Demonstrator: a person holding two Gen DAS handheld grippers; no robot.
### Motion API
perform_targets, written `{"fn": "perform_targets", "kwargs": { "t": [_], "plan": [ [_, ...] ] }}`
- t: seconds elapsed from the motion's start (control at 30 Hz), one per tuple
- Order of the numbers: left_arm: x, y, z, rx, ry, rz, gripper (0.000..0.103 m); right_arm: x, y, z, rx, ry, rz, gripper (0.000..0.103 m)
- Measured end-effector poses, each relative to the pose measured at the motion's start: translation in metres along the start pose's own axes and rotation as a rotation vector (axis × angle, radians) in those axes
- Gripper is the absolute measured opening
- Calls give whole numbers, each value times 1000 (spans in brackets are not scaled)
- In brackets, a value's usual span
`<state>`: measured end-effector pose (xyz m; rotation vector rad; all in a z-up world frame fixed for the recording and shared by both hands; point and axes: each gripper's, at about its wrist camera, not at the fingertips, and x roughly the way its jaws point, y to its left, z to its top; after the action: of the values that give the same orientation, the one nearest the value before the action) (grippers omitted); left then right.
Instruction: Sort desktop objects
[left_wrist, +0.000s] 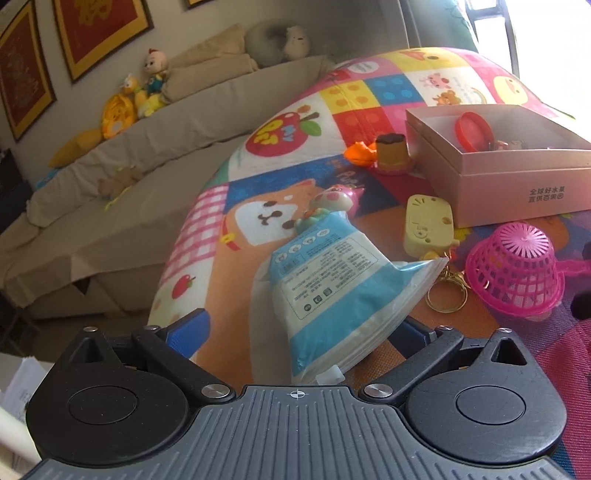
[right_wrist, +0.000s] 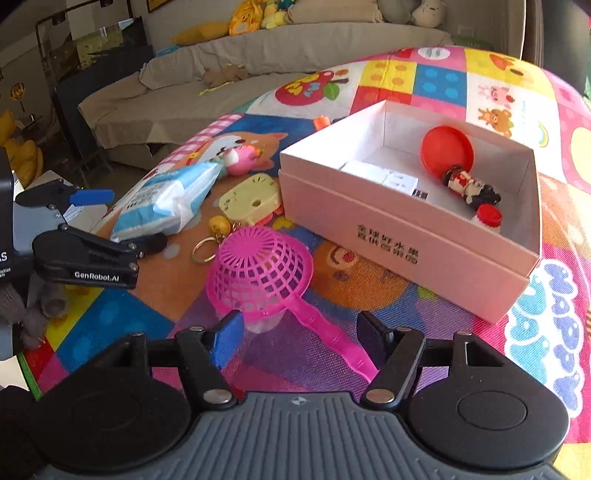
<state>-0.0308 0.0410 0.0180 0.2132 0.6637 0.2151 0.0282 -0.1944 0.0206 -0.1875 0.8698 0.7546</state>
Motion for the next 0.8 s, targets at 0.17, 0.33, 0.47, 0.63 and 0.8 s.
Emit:
{"fn": "perform_targets", "kwargs": {
  "t": [0.17,0.33,0.47,0.63,0.8],
  "plan": [
    [-5,4,2,-31,-16,-20,103,-15,25,-4,-67,11,153,70],
    [-8,5,3,-51,-23,-40,103,-14,46,5,-168,-96,-2,100],
    [-11,7,4,-59,-31,-43,103,15,40,22,-102,-76,-9,100],
    [-19,12,3,-82,-57,-80,103,35,42,26,-60,-53,29,83],
    [-26,4,0,-48,-77,-153,103,17,38,16,-37,-82,2,64]
  ]
}}
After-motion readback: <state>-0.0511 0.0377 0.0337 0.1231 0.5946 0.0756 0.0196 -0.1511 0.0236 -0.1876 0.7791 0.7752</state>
